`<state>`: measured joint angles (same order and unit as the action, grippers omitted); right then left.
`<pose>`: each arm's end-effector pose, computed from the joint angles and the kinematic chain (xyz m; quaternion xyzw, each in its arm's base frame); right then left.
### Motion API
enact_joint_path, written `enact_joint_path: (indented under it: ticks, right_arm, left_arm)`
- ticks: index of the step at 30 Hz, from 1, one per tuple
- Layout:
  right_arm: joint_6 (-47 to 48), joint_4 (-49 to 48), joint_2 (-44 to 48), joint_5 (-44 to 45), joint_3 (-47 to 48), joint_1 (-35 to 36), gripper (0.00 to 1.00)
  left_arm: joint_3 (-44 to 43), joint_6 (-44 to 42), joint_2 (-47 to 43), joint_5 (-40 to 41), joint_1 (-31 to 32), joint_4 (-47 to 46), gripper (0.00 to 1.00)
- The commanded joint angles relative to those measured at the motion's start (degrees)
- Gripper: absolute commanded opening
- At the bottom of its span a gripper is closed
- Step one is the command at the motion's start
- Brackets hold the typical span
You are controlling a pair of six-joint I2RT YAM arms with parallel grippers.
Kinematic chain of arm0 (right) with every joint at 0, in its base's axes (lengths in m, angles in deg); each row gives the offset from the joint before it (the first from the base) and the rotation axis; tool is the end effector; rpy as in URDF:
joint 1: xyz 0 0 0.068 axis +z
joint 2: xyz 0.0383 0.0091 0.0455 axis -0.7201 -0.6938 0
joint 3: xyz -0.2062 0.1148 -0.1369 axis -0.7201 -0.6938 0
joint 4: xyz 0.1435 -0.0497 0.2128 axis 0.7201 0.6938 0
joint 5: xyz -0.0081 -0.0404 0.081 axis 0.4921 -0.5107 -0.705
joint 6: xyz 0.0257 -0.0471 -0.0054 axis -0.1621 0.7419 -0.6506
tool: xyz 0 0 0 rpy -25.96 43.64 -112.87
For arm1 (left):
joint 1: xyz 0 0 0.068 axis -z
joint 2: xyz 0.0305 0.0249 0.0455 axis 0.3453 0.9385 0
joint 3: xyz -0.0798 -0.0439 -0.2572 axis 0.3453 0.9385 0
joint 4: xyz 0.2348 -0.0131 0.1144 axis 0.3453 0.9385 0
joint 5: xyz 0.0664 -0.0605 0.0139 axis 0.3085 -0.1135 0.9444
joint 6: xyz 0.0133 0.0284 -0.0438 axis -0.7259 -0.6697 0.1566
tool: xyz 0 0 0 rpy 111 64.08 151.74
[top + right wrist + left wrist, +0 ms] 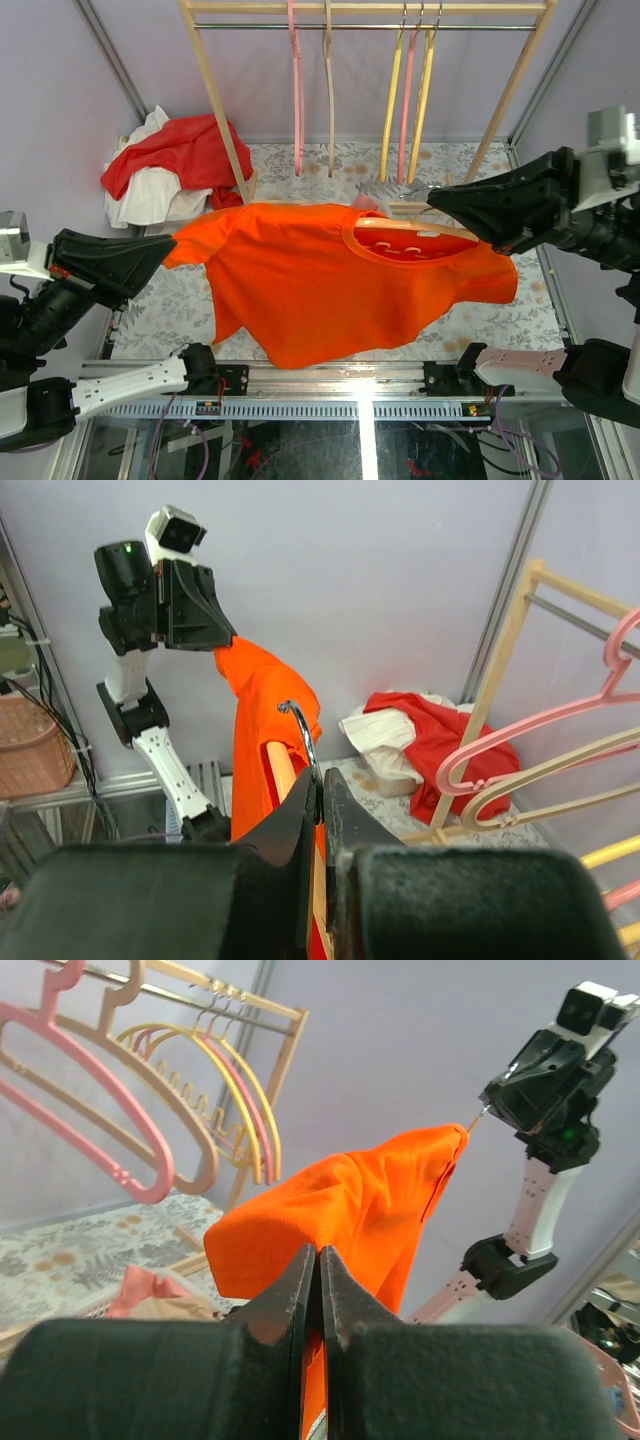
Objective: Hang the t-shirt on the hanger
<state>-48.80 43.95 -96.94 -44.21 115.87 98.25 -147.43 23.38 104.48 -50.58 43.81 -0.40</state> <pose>0.0336 0.0640 0.6362 -0.3713 0.4484 0.4611 0.6697 -0.0061 0.0282 0.5172 0.1469 0.5268 -0.4973 0.6735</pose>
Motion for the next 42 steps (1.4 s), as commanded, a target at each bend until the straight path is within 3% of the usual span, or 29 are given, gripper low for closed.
enact_joint_path:
  ticks: [1, 2, 5, 9, 11, 16, 23, 30, 42]
  right_arm:
    - [2.3, -6.6, -0.5, -1.7, -2.1, 0.1, 0.00]
    - [2.5, -5.8, -0.5, -2.0, -2.6, 0.2, 0.00]
    - [3.1, -4.6, 0.6, -2.3, -6.3, 0.2, 0.00]
    - [3.3, -3.1, 2.5, -2.5, -11.2, 0.2, 0.00]
    - [3.2, -2.8, 3.4, -2.7, -13.4, 0.2, 0.00]
    - [3.7, 0.6, 2.9, -6.9, -13.9, 0.2, 0.00]
    - [4.1, 2.8, 3.2, -13.7, -14.2, 0.2, 0.00]
    - [3.7, 2.0, 3.7, -18.3, -14.9, 0.2, 0.00]
    - [3.8, 1.1, 3.8, -18.3, -15.8, 0.2, 0.00]
  left_arm:
    - [0.4, 0.7, 1.4, 6.3, -0.4, 3.9, 0.08]
    - [0.1, 1.4, 1.7, 6.4, -0.4, 5.7, 0.16]
    - [-4.6, 1.9, 3.4, 5.2, -0.9, 10.3, 0.27]
    - [-13.2, 0.4, 7.4, 3.1, -3.3, 15.9, 0.31]
    - [-15.5, -0.6, 9.7, 0.6, -4.0, 16.5, 0.37]
    - [-21.8, -3.0, 22.6, -10.9, -4.0, 20.8, 0.47]
    - [-20.5, -7.7, 29.9, -24.4, -4.0, 21.5, 0.58]
    - [-18.5, -10.1, 34.6, -34.7, -4.0, 20.5, 0.61]
    - [-15.8, -9.5, 34.2, -46.4, -4.0, 14.5, 0.62]
